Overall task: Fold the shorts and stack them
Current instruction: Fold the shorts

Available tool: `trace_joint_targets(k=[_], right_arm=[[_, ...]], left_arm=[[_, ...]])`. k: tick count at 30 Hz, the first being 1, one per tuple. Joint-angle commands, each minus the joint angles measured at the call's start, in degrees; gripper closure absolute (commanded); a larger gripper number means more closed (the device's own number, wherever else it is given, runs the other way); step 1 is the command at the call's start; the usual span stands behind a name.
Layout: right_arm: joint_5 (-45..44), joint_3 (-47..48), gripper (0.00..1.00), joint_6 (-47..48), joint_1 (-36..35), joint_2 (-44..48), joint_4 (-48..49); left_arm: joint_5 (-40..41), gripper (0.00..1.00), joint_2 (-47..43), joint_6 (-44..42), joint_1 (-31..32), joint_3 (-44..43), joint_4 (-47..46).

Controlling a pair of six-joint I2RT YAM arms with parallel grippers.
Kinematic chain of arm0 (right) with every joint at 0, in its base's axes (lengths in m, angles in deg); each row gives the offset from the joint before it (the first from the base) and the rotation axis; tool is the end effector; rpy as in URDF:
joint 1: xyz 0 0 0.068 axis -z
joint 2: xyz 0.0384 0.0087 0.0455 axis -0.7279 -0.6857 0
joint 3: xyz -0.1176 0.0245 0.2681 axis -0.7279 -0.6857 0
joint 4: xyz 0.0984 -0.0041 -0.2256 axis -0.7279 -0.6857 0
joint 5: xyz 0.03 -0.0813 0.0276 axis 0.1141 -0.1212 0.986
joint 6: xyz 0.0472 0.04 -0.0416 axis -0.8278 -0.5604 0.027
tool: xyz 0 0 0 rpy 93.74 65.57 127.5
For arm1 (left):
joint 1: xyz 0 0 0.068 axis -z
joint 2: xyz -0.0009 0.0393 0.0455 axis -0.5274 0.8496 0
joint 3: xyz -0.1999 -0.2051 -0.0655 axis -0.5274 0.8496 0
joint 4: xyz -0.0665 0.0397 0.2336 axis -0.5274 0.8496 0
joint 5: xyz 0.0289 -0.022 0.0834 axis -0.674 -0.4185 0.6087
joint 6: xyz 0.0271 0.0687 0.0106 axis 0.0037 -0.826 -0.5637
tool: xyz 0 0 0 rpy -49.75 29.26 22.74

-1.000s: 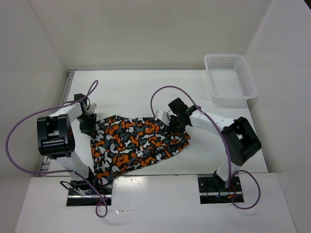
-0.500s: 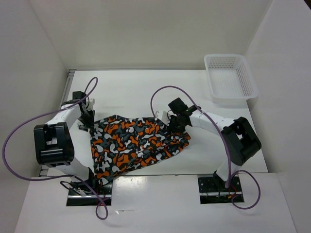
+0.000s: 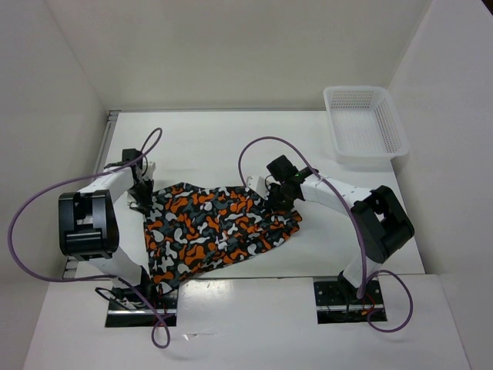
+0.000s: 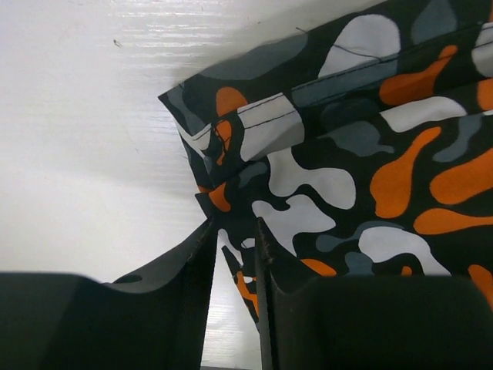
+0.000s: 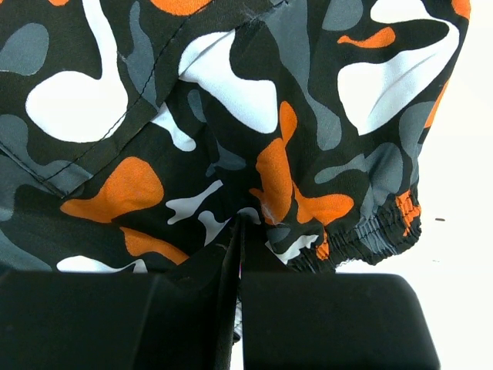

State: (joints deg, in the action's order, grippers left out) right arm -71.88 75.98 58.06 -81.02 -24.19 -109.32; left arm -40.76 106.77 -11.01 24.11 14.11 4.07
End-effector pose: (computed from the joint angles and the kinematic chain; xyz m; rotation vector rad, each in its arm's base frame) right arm 0.2537 0.1848 0.1890 -1.7391 2.1013 0.1667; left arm 0.2940 0.0442 0.1790 -0.2106 2.8300 0.1269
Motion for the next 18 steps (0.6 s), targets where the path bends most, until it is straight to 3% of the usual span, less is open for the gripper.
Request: trace_joint_targets(k=[1,6,13,18], right_arm=[[0.3,-0.7,0.96,0.6,-0.7,1.9,1.7],[0.3,-1.7,0.96,1.2,-0.7,1.9,1.7],[-0.3,-2.3,0.96,1.7,-0.7,2.4,1.7],[-0.3,-2.3,0.96,1.7,-0.7,2.4,1.7]], left_arm=[[2.0,0.67,0.6,-0.2,0.0,0.6,-1.2],[2.9,0.54,1.4,-0.2,-1.5,-0.9,-3.0],[-8.8,0.58,2.5,-0.2,-2.6,-3.4,2.3],[-9.0,0.63,2.5,-0.2,-2.6,-1.1,2.9]])
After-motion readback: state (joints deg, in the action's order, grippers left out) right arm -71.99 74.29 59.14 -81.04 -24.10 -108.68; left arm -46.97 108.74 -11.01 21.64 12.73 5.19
